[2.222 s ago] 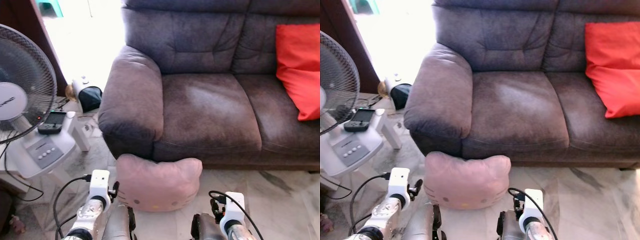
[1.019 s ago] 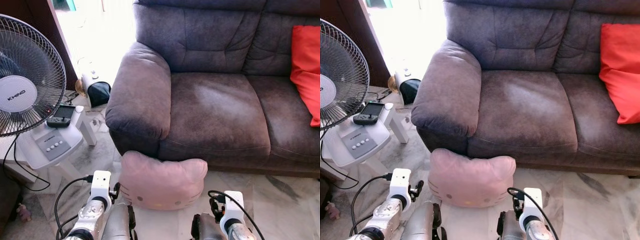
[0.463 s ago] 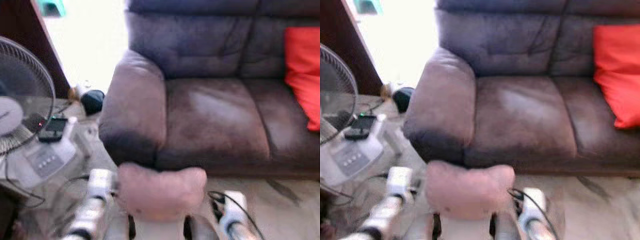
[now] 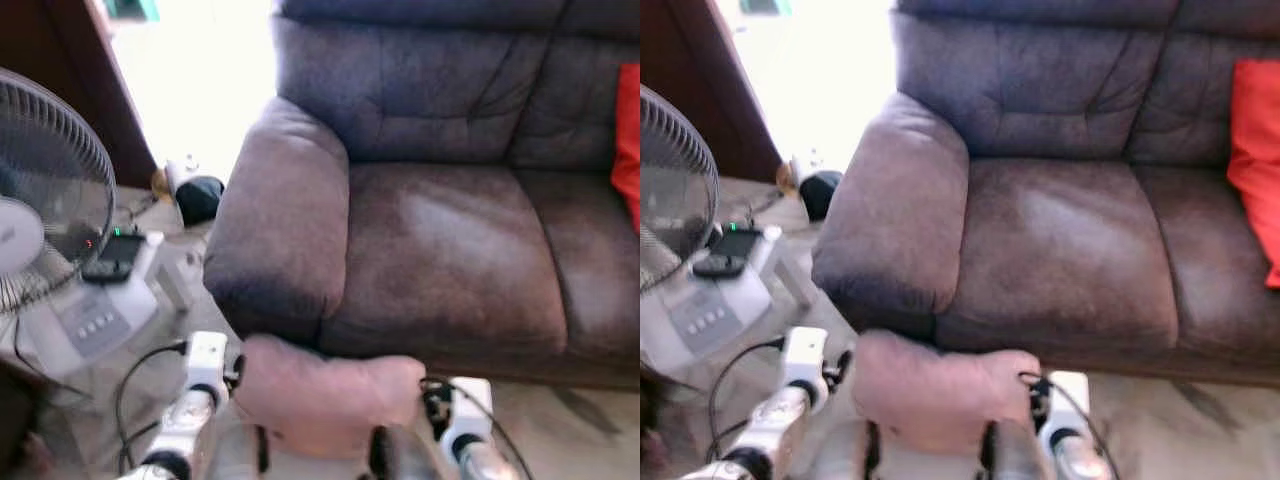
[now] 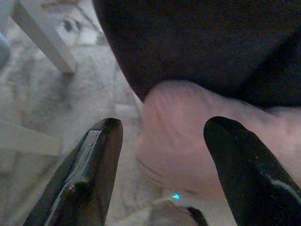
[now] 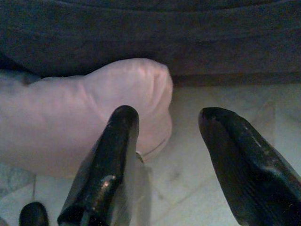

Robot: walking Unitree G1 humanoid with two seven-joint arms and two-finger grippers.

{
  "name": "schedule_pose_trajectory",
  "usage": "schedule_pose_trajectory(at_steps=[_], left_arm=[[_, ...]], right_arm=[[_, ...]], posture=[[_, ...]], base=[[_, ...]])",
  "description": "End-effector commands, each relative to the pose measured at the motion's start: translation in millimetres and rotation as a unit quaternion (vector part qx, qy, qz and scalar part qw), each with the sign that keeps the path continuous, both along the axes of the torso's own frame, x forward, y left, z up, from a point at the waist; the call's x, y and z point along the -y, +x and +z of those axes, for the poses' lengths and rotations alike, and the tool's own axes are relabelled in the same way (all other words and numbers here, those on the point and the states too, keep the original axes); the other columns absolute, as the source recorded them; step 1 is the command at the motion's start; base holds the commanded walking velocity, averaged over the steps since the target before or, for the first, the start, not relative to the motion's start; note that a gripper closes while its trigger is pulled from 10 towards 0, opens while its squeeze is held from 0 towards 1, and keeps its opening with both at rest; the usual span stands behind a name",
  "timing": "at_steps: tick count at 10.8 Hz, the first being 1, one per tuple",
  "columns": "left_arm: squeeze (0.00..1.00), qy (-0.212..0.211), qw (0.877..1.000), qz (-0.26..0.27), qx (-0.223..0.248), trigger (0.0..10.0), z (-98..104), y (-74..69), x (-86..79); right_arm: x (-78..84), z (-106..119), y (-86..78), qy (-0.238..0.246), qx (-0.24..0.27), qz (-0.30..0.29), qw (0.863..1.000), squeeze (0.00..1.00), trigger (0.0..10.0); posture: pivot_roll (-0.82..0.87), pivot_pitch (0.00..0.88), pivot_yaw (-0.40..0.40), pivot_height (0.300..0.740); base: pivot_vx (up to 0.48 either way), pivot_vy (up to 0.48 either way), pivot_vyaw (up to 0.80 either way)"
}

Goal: Move the pillow to the sofa from floor

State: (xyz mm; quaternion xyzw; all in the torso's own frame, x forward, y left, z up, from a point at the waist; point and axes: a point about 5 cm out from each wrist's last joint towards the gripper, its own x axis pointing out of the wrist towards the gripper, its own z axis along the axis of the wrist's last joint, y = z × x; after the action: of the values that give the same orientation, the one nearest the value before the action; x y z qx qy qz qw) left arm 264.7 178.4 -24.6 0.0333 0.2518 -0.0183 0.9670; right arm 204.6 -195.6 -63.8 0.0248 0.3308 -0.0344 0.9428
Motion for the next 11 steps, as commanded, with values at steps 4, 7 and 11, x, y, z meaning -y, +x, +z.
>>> schedule_pose_trajectory(at_steps=[4, 7, 11], left_arm=[[0.00, 0.002, 1.000, 0.008, -0.016, 10.0, -6.7, -9.1, -7.3], [0.00, 0.002, 1.000, 0.010, -0.012, 10.0, -6.2, -8.9, -7.4], [0.00, 0.001, 1.000, 0.010, -0.011, 10.0, -6.1, -8.9, -7.2]], right_arm=[[-3.3, -4.6, -6.7, 0.004, -0.013, -0.004, 1.000, 0.00, 10.0], [-3.0, -4.8, -6.8, 0.003, -0.015, -0.005, 1.000, 0.00, 10.0], [-2.7, -5.0, -7.3, 0.004, -0.016, -0.005, 1.000, 0.00, 10.0]], posture=[[0.11, 0.090, -0.042, 0.629], [0.11, 0.090, -0.043, 0.629], [0.11, 0.091, -0.044, 0.629]], base=[[0.000, 0.000, 0.00], [0.000, 0.000, 0.00], [0.000, 0.000, 0.00]])
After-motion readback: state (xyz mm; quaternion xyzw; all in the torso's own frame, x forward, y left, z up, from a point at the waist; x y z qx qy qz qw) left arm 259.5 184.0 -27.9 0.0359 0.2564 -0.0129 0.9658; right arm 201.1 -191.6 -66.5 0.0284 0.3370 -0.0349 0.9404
